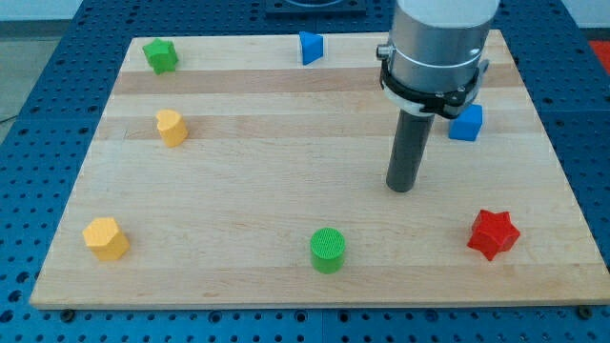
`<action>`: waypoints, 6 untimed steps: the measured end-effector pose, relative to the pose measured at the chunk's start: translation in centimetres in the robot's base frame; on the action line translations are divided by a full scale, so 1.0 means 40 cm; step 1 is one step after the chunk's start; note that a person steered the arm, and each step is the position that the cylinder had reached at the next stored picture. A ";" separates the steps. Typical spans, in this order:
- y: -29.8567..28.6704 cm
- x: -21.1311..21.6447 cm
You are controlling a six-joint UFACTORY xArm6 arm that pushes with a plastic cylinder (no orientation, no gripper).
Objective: Move your arm closer to the red star
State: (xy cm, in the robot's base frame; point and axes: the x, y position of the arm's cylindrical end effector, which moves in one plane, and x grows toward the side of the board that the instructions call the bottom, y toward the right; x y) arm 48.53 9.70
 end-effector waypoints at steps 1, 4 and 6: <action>0.000 -0.002; 0.367 0.015; 0.397 0.225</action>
